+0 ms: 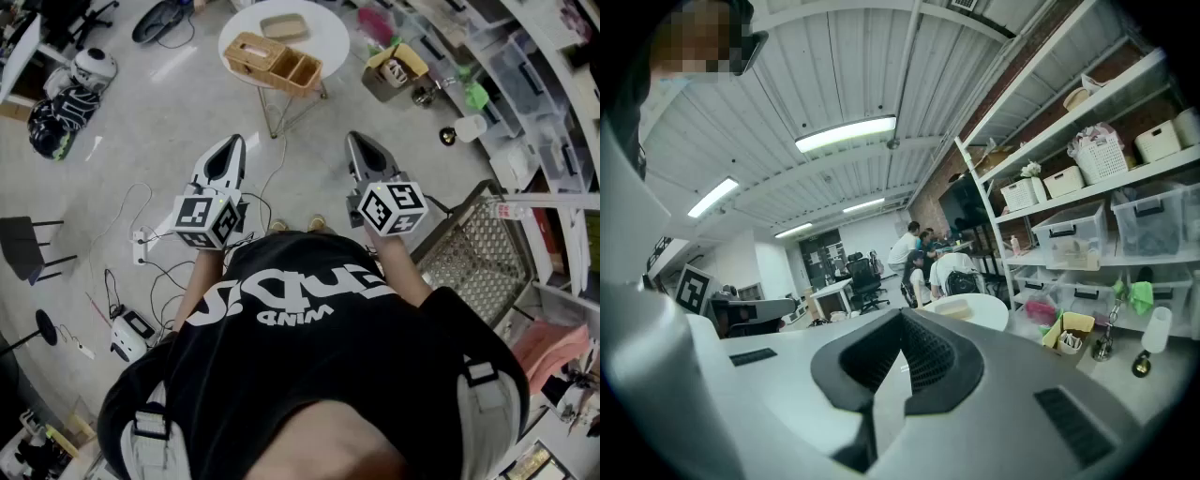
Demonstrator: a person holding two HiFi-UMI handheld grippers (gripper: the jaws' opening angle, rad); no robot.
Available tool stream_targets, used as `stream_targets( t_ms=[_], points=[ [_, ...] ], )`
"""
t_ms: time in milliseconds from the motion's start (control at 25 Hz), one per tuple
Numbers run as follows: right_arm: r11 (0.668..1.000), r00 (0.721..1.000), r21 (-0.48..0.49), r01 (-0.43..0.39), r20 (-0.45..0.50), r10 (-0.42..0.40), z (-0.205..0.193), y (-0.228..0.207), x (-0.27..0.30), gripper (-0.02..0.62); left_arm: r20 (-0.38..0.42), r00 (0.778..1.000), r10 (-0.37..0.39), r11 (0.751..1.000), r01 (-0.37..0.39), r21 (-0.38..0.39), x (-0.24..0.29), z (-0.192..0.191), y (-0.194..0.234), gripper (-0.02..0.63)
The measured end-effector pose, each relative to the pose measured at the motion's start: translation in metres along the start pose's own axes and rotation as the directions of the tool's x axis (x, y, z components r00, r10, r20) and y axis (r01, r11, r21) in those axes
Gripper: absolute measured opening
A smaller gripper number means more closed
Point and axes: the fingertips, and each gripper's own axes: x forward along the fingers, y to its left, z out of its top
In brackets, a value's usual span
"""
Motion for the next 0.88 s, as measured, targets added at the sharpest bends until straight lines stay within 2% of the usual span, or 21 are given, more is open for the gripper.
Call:
stream_targets(
  t_ms=[240, 440, 720, 880],
  points=[
    [1.000, 0.999, 0.018, -0.001, 0.046, 0.000, 0.002, 0.009, 0.003, -0.002, 0.002, 1.000, -0.023, 1.000, 0.023, -0.003, -0.001, 0.001, 0.006, -0.002],
    [1.000, 0.997, 0.005, 0.024, 0.067, -0.024, -0.006, 0.018, 0.005, -0.002, 0.003, 0.998, -0.062, 0.997, 0.062, 0.037, -0.001, -0.002, 0.012, -0.002],
    [0.997, 0.993, 0.014, 0.079, 0.083, -0.080, -0.001, 0.010, 0.011, -0.002, 0.011, 0.998, -0.059, 0.998, 0.059, 0.017, 0.009, -0.003, 0.028, -0.002],
    [0.997, 0.993, 0.012, 0.079, 0.091, -0.080, 0.006, 0.002, 0.036, -0.002, 0.029, 0.998, -0.051, 0.998, 0.050, 0.023, 0.026, 0.003, 0.043, -0.002]
  ],
)
